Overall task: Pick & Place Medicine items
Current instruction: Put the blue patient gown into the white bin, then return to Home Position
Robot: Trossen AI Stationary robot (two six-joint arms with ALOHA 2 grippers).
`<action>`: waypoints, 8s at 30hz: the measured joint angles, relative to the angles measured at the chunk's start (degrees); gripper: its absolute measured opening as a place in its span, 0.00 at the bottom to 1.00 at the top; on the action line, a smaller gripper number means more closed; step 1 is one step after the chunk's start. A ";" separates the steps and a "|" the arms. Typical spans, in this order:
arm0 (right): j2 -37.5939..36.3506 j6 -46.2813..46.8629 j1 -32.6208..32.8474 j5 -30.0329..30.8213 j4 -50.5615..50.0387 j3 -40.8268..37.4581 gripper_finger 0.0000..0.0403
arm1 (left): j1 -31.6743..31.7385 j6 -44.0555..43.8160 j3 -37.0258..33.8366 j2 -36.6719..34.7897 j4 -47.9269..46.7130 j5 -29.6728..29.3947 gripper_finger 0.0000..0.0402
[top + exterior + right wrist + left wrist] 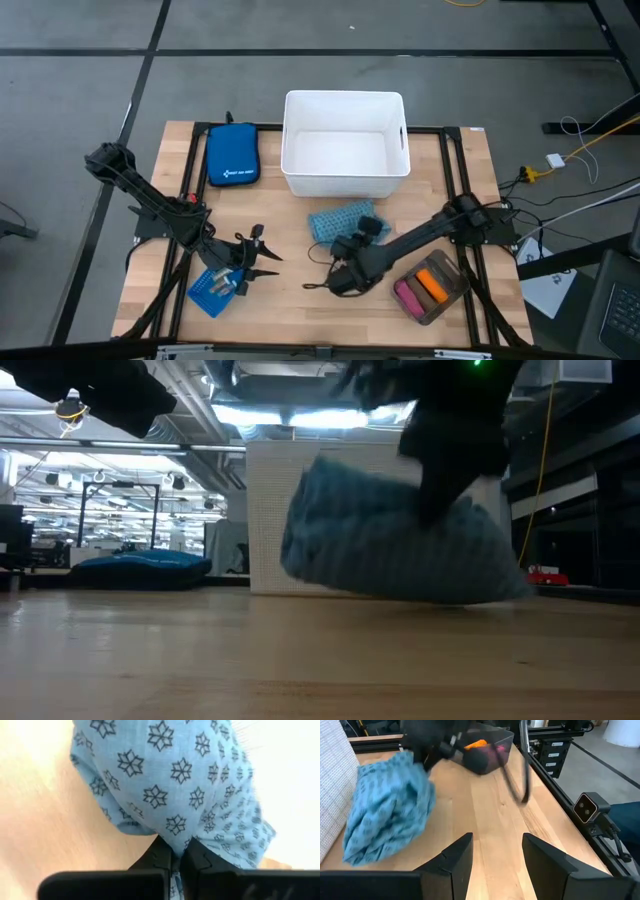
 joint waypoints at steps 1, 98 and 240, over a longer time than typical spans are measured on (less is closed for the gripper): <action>-0.96 0.87 0.58 0.26 -0.35 0.00 0.02 | 0.00 0.04 0.00 0.00 0.00 0.00 0.42; -3.23 -42.97 -40.03 -1.73 -13.26 38.36 0.02 | -0.11 0.42 0.02 0.01 0.22 -0.01 0.42; -51.82 -54.31 -12.01 -53.75 87.00 -39.96 0.63 | -20.89 6.93 -14.32 -29.74 2.78 -39.55 0.42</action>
